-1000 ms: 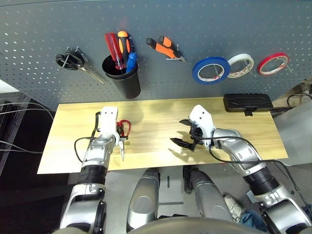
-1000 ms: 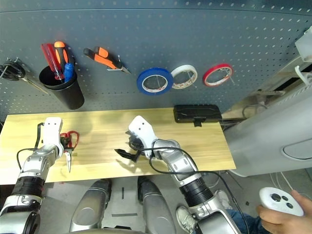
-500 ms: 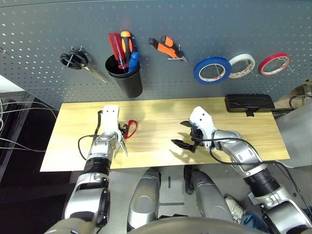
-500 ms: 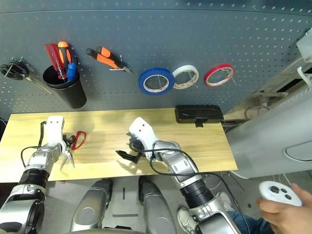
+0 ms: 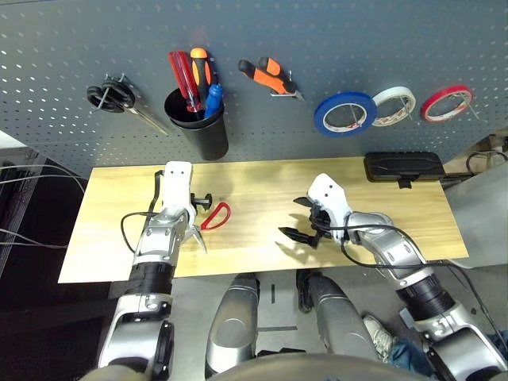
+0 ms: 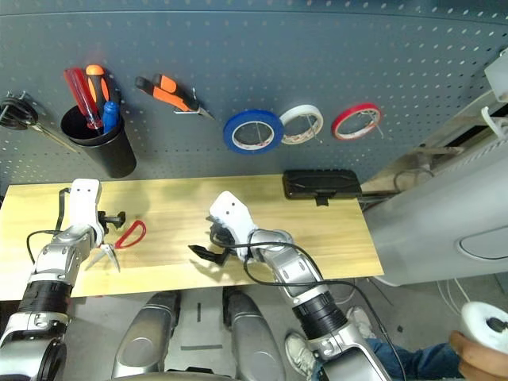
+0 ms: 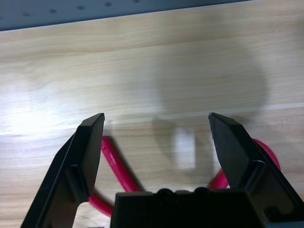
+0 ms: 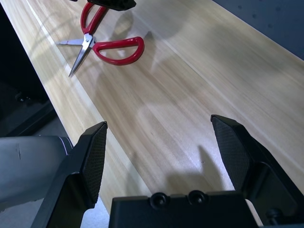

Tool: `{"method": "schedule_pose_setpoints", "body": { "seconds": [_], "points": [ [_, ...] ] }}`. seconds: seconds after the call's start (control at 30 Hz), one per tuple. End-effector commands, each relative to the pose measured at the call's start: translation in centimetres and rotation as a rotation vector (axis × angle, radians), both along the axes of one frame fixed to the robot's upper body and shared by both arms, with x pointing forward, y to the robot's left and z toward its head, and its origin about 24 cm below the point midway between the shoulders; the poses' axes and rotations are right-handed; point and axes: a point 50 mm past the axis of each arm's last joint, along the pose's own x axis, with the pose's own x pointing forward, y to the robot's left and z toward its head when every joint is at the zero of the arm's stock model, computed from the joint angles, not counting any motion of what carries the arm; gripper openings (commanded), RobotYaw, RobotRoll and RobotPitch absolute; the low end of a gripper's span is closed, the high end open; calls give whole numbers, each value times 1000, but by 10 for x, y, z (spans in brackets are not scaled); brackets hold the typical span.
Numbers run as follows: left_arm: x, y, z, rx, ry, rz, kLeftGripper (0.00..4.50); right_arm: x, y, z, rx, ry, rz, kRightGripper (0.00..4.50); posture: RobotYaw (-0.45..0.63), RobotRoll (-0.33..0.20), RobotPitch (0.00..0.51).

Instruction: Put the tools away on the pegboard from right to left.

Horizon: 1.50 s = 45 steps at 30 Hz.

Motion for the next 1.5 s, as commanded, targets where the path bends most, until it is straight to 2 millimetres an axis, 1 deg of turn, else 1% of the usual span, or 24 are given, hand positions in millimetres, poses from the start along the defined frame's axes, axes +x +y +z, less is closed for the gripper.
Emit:
{"method": "schedule_pose_setpoints", "body": {
  "seconds": [0.03, 0.23, 0.4, 0.53, 0.67, 0.87, 0.93, 1.0, 1.03, 1.1, 1.13, 1.23, 1.3, 1.33, 1.37, 1.5],
  "points": [
    [-15, 8, -15, 13, 80, 23, 4480, -3, 1, -6, -14, 17, 11, 4500, 131, 0, 294],
    [-27, 17, -29, 26, 139, 72, 4480, -2, 0, -7, -17, 15, 7, 4500, 128, 0, 292],
    [-31, 16, -38, 5, 182, 81, 4480, -2, -1, -7, -20, 14, 4, 4500, 126, 0, 290],
    [-35, 14, -52, -61, 249, 104, 4480, -1, -1, -7, -21, 12, 0, 4500, 121, 0, 288],
    [-34, 14, -57, -75, 276, 107, 4480, 0, -2, -7, -23, 10, -3, 4500, 121, 0, 286],
    [-27, 11, -65, -101, 333, 96, 4480, 1, -2, -7, -27, 7, -7, 4500, 118, 0, 281],
    [-26, 8, -70, -116, 369, 92, 4090, 2, -2, -7, -26, 5, -8, 4500, 116, 0, 279],
    [-26, 7, -73, -121, 397, 88, 3599, 3, -2, -6, -24, 2, -10, 4500, 114, 0, 278],
    [-26, 7, -75, -124, 409, 88, 3215, 3, -1, -6, -22, -1, -10, 4500, 113, 0, 277],
    [-26, 7, -77, -135, 428, 92, 2591, 4, -1, -5, -19, -6, -11, 4500, 112, 0, 277],
    [-26, 7, -77, -137, 428, 92, 2177, 5, -1, -3, -15, -11, -15, 4500, 112, 0, 277],
    [-22, 7, -75, -132, 397, 89, 1206, 10, -1, 2, 10, -42, -34, 4500, 112, 0, 277],
    [-21, 7, -73, -125, 366, 89, 427, 12, 0, 5, 28, -61, -40, 4500, 109, 0, 277],
    [-21, 7, -72, -122, 353, 90, 157, 13, 0, 6, 34, -66, -42, 4500, 109, 0, 277],
    [-21, 8, -69, -118, 323, 91, 75, 13, 1, 7, 39, -70, -43, 4500, 109, 0, 278],
    [-28, 8, -57, -92, 224, 88, 75, 14, 1, 9, 46, -81, -38, 4500, 116, 0, 276]
  ]
}}
